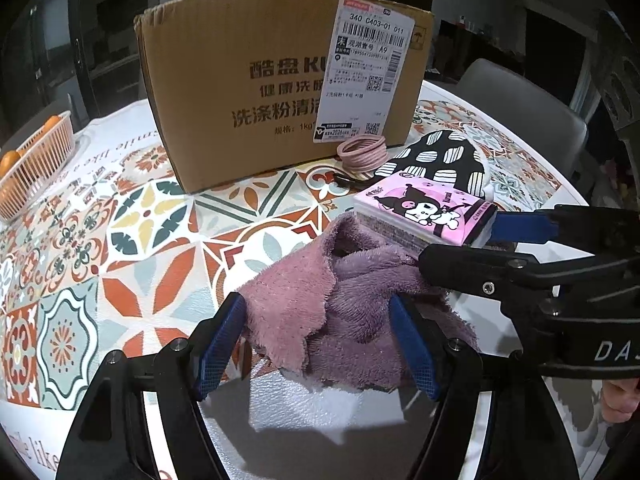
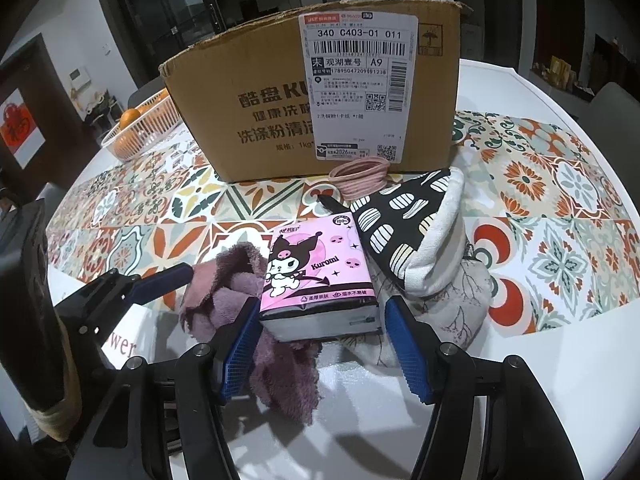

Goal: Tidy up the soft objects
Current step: 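Grasp the mauve towel with the left tool while the right tool grasps the Kuromi tissue pack, then lift the mauve towel and Kuromi tissue pack and carry them over the box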

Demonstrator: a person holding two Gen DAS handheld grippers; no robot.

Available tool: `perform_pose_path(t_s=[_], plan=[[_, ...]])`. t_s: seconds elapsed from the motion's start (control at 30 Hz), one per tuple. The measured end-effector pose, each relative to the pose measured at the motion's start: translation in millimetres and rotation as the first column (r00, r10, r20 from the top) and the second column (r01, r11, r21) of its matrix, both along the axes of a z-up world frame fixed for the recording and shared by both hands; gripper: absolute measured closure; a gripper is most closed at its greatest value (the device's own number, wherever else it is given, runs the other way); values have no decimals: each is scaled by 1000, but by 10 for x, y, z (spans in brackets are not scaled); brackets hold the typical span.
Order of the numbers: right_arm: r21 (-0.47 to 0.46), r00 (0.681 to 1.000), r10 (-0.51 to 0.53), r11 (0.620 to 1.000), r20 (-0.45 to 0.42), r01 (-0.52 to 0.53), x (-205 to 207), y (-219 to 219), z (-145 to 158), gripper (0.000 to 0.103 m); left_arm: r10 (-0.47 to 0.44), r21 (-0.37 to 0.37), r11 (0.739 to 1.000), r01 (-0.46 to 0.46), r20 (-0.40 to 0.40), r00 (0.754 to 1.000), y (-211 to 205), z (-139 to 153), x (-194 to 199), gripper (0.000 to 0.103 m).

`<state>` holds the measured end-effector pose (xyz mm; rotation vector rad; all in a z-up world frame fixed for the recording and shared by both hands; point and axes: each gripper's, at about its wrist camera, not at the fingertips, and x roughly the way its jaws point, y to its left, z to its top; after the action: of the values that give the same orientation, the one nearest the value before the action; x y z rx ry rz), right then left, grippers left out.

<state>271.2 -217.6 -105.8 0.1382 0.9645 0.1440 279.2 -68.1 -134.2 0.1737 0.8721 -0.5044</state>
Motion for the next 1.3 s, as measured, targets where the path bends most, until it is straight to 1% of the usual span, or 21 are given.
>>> perform_pose_path(t_s=[0.07,0.13,0.17,0.2,0.23,0.3,0.4,0.5,0.67,0.93,1.13,1.3], plan=[[3,1000,-1,1000,-2,1,15,1,-16,39,-1,-4,1000,1,-7,1000,-3,-12,3,37],[8,1000,-6,1000,-3,6,16,-12,-33,40,-5,-5,1000,5,-5,1000,-11,-13,-5,43],[9,1000,-7,1000,-2,7,12,-15,-36,40,-10,-6,1000,10,-6,1000,-18,-8,-11,48],[10,1000,-8,1000,1,8,5,-19,-37,43,-14,-9,1000,14,-9,1000,-23,-4,-17,54],[11,1000,-8,1000,2,8,1,-20,-38,45,-15,-12,1000,15,-11,1000,-24,0,-20,57],[18,1000,-13,1000,4,13,-11,-37,-36,45,-14,-23,1000,14,-23,1000,-24,10,-26,68],[21,1000,-20,1000,7,20,-31,-46,-27,46,-2,-37,999,0,-38,999,-12,23,-38,76],[26,1000,-26,999,10,26,-61,-59,-13,46,19,-48,999,-21,-44,999,6,44,-69,80],[39,999,-41,998,20,40,-133,-93,36,47,57,-51,997,-58,-37,998,37,108,-148,81],[49,997,-57,997,49,54,-264,-123,148,47,105,-69,992,-105,-1,994,103,291,-295,81],[56,994,-67,997,90,62,-385,-136,293,47,136,-85,988,-132,47,990,146,477,-403,81],[63,987,-82,995,136,74,-484,-153,455,47,163,-79,985,-156,90,983,165,638,-483,81]])
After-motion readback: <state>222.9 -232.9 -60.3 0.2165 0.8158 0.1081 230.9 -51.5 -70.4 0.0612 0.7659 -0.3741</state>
